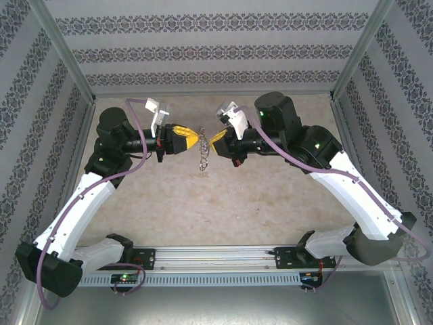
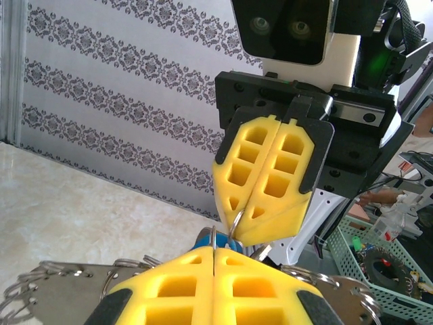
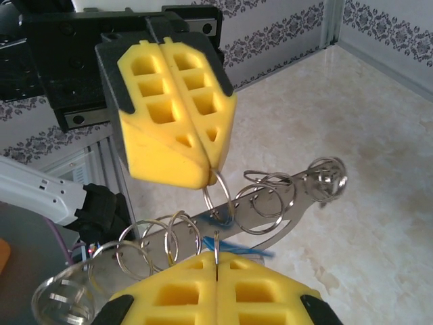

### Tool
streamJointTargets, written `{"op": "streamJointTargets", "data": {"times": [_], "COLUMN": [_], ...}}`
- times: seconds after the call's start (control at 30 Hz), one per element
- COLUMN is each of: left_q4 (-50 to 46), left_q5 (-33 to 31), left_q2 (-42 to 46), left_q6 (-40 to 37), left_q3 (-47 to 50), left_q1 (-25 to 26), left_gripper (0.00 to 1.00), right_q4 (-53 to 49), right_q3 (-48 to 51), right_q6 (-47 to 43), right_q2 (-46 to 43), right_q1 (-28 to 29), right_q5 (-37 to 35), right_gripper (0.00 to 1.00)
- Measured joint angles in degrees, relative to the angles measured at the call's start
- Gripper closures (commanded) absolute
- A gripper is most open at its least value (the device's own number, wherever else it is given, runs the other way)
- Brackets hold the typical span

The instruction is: Put the keys on the keyring

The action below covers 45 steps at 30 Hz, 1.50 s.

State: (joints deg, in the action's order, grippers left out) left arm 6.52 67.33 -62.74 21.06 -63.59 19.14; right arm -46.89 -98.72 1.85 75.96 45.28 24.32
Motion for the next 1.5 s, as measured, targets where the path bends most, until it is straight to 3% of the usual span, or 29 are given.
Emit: {"op": "streamJointTargets", "data": {"times": [1.5], "left_q4": [1.9], "left_q5": [1.5], "left_q2": [-1.0], "left_q6": [1.1], "left_q3": [0.1], "left_q1": [0.0], "left_gripper": [1.0], "right_q4": [1.3], "right_q3": [0.9], "right_q6": [2.8], "right_q2": [1.0], "right_q1": [-2.3], "right_q5": [0.9], "right_gripper": [1.0]}}
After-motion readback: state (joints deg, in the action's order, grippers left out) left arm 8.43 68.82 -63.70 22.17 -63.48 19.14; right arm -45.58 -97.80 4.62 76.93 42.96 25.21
